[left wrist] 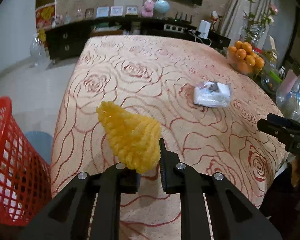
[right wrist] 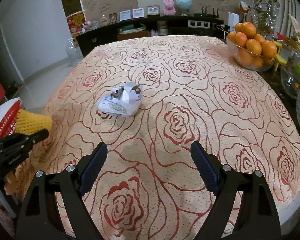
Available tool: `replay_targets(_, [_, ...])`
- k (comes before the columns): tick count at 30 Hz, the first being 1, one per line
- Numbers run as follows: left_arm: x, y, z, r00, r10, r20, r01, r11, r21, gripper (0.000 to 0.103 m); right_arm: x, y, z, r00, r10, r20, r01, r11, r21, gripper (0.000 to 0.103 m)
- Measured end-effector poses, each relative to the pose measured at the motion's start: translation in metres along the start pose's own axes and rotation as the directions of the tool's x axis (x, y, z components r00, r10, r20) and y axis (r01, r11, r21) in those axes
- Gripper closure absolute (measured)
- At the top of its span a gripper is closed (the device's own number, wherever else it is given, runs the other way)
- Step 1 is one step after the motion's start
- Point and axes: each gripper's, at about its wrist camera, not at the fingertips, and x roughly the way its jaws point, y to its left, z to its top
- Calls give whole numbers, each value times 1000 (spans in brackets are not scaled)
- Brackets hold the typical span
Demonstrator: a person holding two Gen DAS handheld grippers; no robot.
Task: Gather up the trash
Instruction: 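Hold the yellow net in the left tool while the right tool approaches the clear wrapper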
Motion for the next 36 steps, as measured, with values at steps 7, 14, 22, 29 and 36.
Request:
replay_targets(7, [-4,10,-1,1000,-5,-17,4,999,-46,40,-1,2,2,1000,17,6,-17,1000,-4,21])
replay_targets(14, [-11,23,4,1000,7,-11,-8,995,-101,28,-5,-6,6,1000,14,23,-14,1000,8,21])
replay_targets(22, [4,28,3,997,37,-68,-45,992,-120,28,-4,-2,11,999,37,36,-36,999,-10,21])
replay_targets(29, [11,20,5,999,5,-35,-9,993,-116,38,-2,2,12,998,58,35,-58,998,-16,21])
replay_targets(36, [16,-31,0,985,-153,-83,153,988,-5,38,-2,-5,10,998,46,37,-47,999,9,21])
